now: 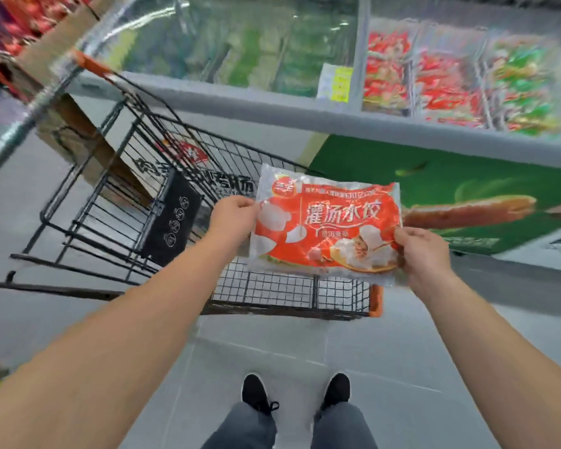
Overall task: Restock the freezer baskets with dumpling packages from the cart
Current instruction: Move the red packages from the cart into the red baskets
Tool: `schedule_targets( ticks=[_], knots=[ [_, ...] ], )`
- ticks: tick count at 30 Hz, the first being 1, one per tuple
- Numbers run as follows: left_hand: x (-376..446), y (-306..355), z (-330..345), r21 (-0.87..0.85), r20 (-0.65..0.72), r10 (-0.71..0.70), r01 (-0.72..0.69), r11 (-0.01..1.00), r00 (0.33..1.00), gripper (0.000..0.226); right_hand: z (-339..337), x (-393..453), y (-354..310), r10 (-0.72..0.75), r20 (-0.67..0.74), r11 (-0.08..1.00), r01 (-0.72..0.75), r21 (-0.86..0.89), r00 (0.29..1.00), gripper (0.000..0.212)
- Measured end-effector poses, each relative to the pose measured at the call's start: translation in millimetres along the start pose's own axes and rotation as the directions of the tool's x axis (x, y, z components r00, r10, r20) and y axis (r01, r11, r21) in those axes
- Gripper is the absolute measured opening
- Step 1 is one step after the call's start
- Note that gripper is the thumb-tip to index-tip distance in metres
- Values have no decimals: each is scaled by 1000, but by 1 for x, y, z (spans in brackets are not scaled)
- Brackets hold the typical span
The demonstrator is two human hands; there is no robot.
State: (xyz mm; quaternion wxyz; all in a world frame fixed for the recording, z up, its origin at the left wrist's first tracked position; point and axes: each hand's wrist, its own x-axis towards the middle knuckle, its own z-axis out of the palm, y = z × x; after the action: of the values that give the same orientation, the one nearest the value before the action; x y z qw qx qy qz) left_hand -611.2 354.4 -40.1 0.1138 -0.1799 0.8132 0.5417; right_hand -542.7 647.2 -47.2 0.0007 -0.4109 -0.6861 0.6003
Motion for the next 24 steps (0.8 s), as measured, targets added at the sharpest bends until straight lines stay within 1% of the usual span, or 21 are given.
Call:
schedule_targets(
  ticks=[3, 7, 10, 11, 15, 20, 24],
  knots=[
    [-17, 31, 34, 37, 46, 73, -74, 997, 996, 22, -49, 5, -14, -42, -24, 999, 43, 18, 999, 16],
    [-29, 67, 88, -5, 87, 99, -99, 995, 991, 25, -113, 34, -26, -118, -34, 993, 118, 12, 992, 13],
    [-42, 96, 140, -65, 73, 96, -91, 994, 993, 17, -164, 64, -39, -175, -11, 984, 175, 10, 984, 11],
    [-43, 100, 147, -71, 70, 91, -86, 994, 993, 16, -171, 69, -41, -181, 0, 983, 181, 18, 983, 10],
    [-59, 135, 211, -87, 51, 111, -106, 991, 993, 16, -235, 117, -63, -236, 55, 972, 235, 20, 970, 8],
    [-58, 163, 258, -60, -3, 98, -98, 993, 995, 17, -273, 156, -83, -230, 103, 973, 230, 19, 968, 5],
    [-41, 183, 292, -34, -45, 72, -73, 997, 996, 17, -277, 198, -97, -208, 119, 977, 212, -26, 971, 6]
  ],
)
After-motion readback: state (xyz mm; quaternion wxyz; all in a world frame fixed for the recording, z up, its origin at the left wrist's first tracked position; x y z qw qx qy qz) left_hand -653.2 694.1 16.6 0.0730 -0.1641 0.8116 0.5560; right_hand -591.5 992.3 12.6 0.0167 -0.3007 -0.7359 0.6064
